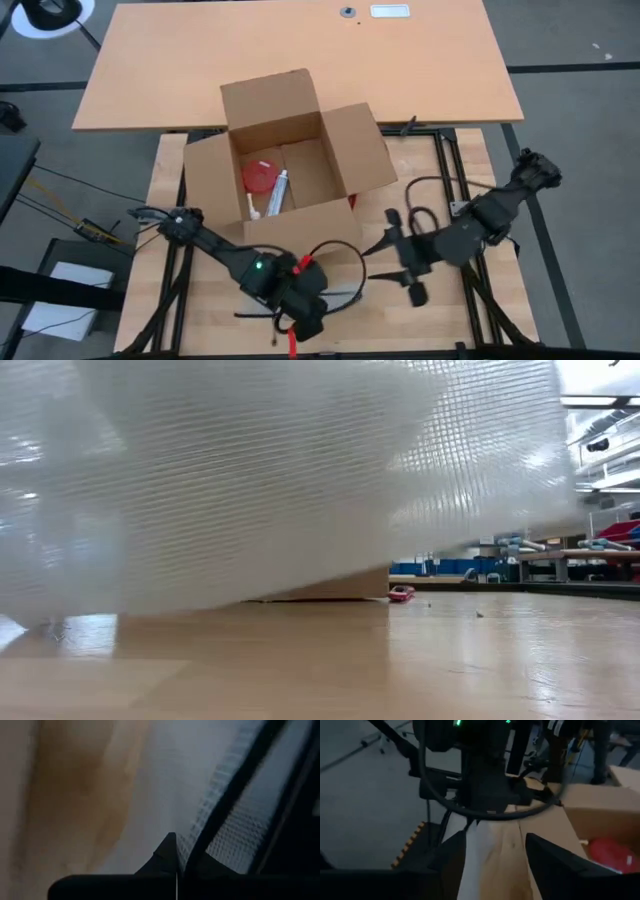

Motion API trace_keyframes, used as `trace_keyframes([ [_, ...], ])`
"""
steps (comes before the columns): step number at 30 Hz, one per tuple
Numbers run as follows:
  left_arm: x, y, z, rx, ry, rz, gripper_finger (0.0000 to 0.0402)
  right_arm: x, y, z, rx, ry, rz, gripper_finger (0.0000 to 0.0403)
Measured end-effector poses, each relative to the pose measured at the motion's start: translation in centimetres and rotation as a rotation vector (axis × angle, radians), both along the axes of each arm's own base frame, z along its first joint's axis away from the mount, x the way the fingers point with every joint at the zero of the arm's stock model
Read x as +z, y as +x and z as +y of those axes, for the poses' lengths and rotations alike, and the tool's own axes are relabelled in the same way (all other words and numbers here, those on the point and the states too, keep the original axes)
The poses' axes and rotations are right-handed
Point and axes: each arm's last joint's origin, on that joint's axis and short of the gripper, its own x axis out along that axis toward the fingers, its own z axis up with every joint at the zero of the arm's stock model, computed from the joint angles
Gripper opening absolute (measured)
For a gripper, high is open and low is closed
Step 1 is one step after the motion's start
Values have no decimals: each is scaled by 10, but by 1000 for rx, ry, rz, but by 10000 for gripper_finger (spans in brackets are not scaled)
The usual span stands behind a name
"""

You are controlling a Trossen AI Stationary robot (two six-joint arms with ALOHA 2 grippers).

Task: Unpack boxes
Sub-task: Open the white zip bag

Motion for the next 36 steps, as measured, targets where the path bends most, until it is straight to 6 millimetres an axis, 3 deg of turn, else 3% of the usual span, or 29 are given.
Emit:
trace_keyframes([
  [5,11,2,21,-141,144,-46,6,-11,19,8,-20,-93,-28,229],
  [14,6,14,42,-225,224,-42,6,-26,24,9,-66,-281,33,230],
  [24,1,20,45,-290,218,-36,6,-11,25,32,-72,-125,-143,218],
  [29,0,21,49,-291,207,-24,6,-29,34,43,-52,-137,-82,210],
  [36,1,28,63,-215,191,-33,6,-71,53,51,3,-252,111,201],
])
